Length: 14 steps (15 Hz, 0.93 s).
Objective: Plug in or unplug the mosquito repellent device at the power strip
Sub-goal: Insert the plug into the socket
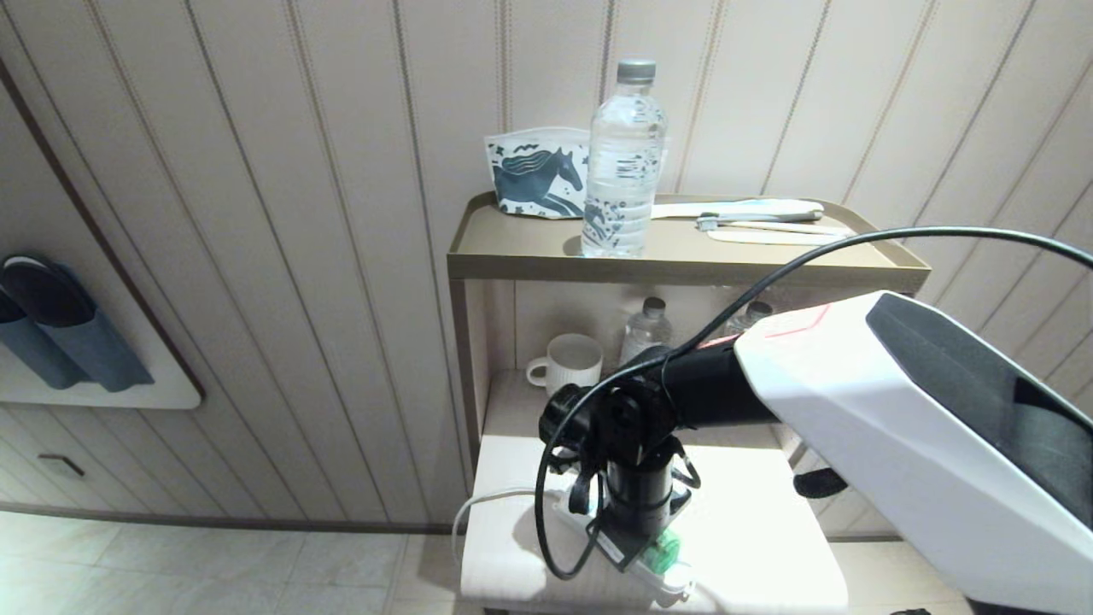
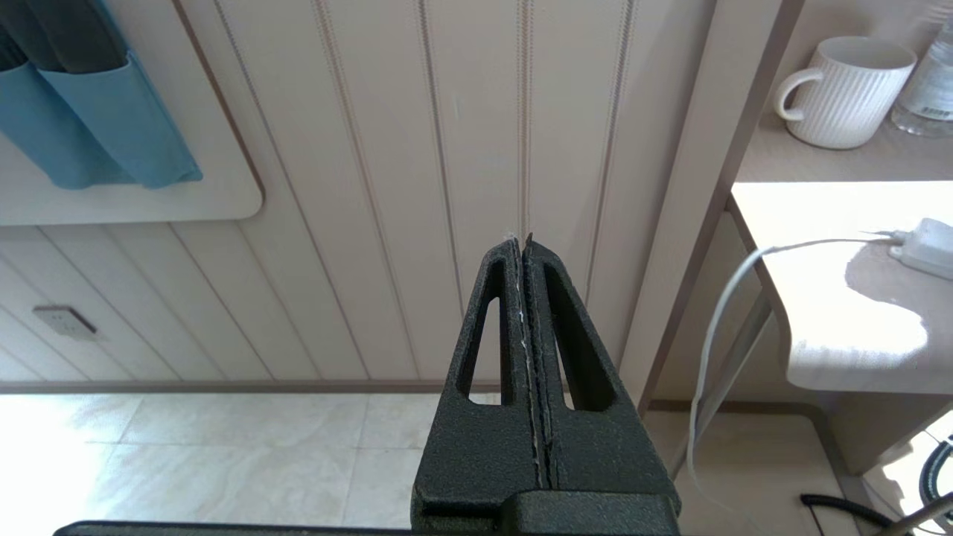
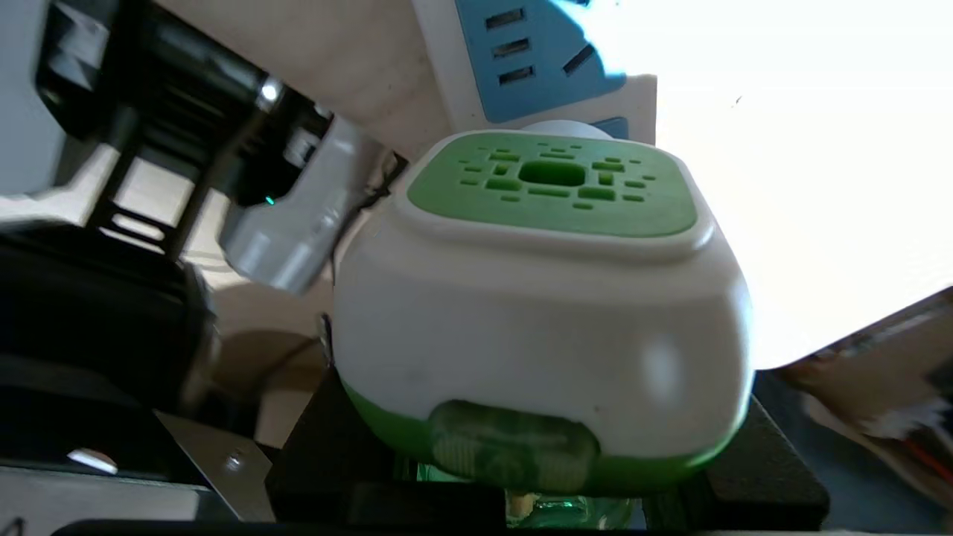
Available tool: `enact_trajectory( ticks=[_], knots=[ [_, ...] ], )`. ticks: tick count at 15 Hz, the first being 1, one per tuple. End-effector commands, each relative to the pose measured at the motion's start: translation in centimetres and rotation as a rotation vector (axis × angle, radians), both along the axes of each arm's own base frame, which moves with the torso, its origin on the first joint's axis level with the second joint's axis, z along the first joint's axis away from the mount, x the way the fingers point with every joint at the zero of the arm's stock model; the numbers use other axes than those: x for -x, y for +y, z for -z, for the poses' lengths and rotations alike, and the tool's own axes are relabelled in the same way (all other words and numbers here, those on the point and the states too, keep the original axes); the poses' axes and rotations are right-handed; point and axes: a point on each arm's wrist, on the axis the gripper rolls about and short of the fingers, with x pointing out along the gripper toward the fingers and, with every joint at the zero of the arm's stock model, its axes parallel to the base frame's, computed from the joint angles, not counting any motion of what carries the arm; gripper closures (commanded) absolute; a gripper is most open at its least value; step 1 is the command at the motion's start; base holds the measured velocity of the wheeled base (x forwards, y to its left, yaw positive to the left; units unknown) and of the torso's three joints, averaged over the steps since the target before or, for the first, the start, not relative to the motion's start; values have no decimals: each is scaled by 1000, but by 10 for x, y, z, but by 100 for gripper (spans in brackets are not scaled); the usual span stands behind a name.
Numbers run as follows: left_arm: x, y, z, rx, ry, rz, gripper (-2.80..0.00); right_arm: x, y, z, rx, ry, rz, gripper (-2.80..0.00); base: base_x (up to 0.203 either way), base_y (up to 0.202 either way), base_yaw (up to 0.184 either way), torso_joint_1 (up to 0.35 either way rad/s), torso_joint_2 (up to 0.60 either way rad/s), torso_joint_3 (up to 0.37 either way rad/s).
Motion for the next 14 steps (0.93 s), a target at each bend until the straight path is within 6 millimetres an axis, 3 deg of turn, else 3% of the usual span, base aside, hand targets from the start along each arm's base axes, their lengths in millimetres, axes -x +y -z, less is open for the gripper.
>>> enact_trajectory(
  ticks=[1, 8, 14],
  knots=[
    [0, 0, 0, -1, 0, 0, 0, 1, -12, -3, -34, -15, 33, 0, 0, 0, 0, 0, 0, 0],
    [0, 0, 0, 0, 0, 0, 0, -17, -35, 1, -115, 27, 127, 0, 0, 0, 0, 0, 0, 0],
    [0, 0, 0, 1, 0, 0, 0, -18, -43, 12, -104, 67, 161, 0, 0, 0, 0, 0, 0, 0]
  ],
)
